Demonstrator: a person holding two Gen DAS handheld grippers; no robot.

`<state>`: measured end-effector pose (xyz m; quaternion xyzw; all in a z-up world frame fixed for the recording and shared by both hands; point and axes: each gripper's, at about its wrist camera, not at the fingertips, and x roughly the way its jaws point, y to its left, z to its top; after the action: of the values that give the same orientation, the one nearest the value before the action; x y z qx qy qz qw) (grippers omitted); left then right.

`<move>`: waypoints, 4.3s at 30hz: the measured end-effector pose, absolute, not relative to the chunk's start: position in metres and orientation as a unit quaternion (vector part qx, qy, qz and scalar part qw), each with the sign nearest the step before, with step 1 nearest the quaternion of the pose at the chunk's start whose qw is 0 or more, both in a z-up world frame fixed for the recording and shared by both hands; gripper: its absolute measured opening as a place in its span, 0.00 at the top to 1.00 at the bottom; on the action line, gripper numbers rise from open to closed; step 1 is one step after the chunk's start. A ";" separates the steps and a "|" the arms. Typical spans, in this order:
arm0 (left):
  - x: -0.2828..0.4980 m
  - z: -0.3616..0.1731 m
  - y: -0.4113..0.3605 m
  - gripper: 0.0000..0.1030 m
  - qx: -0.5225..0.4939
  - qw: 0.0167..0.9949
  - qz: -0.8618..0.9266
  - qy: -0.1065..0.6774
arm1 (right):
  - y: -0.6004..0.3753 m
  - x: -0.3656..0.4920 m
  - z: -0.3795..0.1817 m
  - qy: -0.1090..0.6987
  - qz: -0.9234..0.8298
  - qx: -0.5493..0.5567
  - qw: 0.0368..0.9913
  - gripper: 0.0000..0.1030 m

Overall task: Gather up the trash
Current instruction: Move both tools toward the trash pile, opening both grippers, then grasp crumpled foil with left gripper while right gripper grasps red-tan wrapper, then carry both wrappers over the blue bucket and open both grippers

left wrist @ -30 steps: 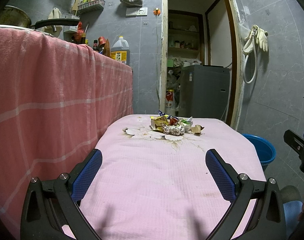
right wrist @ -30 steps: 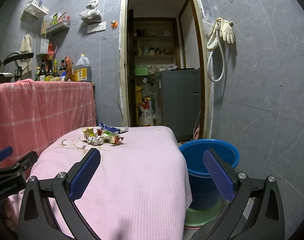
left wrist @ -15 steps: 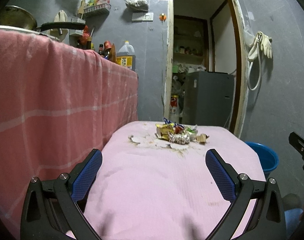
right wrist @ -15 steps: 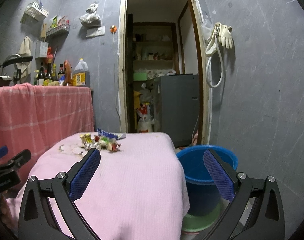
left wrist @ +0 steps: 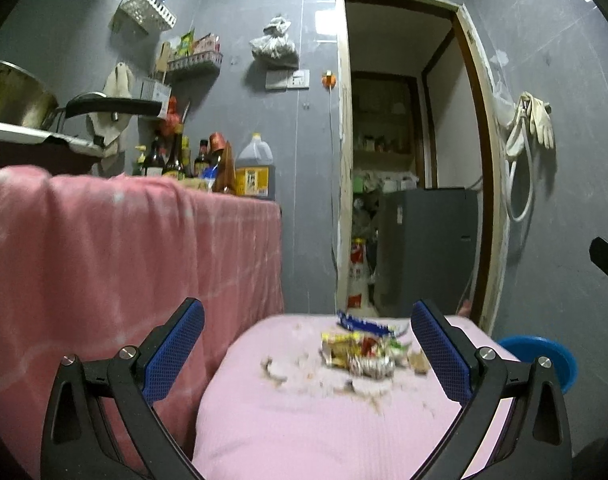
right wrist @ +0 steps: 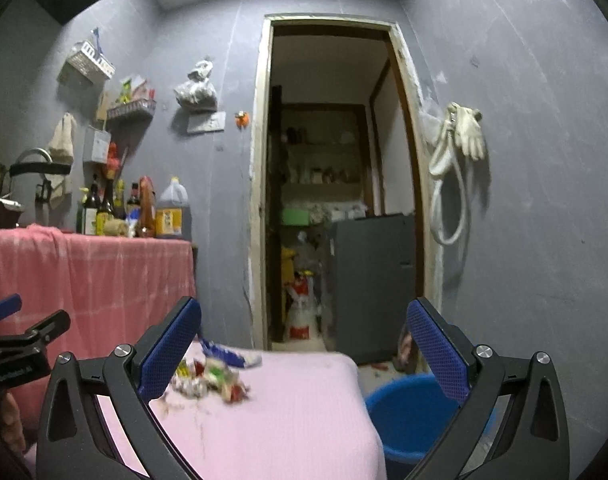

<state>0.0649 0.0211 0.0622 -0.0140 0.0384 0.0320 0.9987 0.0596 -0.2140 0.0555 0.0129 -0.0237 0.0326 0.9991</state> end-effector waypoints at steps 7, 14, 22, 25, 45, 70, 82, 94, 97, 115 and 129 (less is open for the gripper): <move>0.109 0.061 0.030 0.02 -0.056 0.997 0.016 0.048 | -0.214 0.108 0.056 -0.056 0.082 0.024 0.995 0.00; 0.169 0.044 0.018 0.02 0.002 0.993 0.028 0.117 | -0.223 0.171 0.047 -0.019 0.131 0.041 0.990 0.00; 0.212 0.010 0.014 0.02 0.002 0.977 -0.011 0.211 | -0.227 0.232 0.014 0.112 0.150 0.062 0.980 0.00; 0.219 0.002 0.011 0.02 0.014 0.971 -0.025 0.235 | -0.228 0.242 -0.004 0.155 0.175 0.068 0.970 0.00; 0.272 -0.029 0.006 0.54 -0.040 0.917 -0.131 0.374 | -0.186 0.267 -0.053 0.283 0.298 0.004 0.912 0.49; 0.264 -0.035 0.007 0.81 -0.088 0.904 -0.143 0.393 | -0.162 0.267 -0.064 0.316 0.318 -0.029 0.894 0.89; 0.217 0.023 -0.034 0.81 -0.097 0.954 -0.170 0.228 | -0.223 0.223 -0.020 0.137 0.239 0.013 0.961 0.89; 0.221 0.050 -0.133 0.81 -0.061 0.963 -0.234 0.120 | -0.302 0.189 0.026 0.029 0.115 0.005 0.993 0.89; 0.235 0.046 -0.153 0.81 -0.058 0.958 -0.251 0.129 | -0.327 0.189 0.024 0.029 0.081 0.014 0.996 0.89; 0.315 -0.017 -0.255 0.81 -0.076 0.895 -0.318 0.304 | -0.418 0.224 -0.037 0.168 -0.009 0.110 0.980 0.84; 0.344 -0.045 -0.255 0.69 -0.116 0.865 -0.317 0.372 | -0.438 0.234 -0.051 0.208 -0.018 0.158 0.965 0.65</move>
<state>0.3436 -0.2552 -0.0449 -0.1160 0.3720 -0.3167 0.8648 0.2345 -0.4385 -0.0506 0.1583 0.2083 -0.0181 0.9650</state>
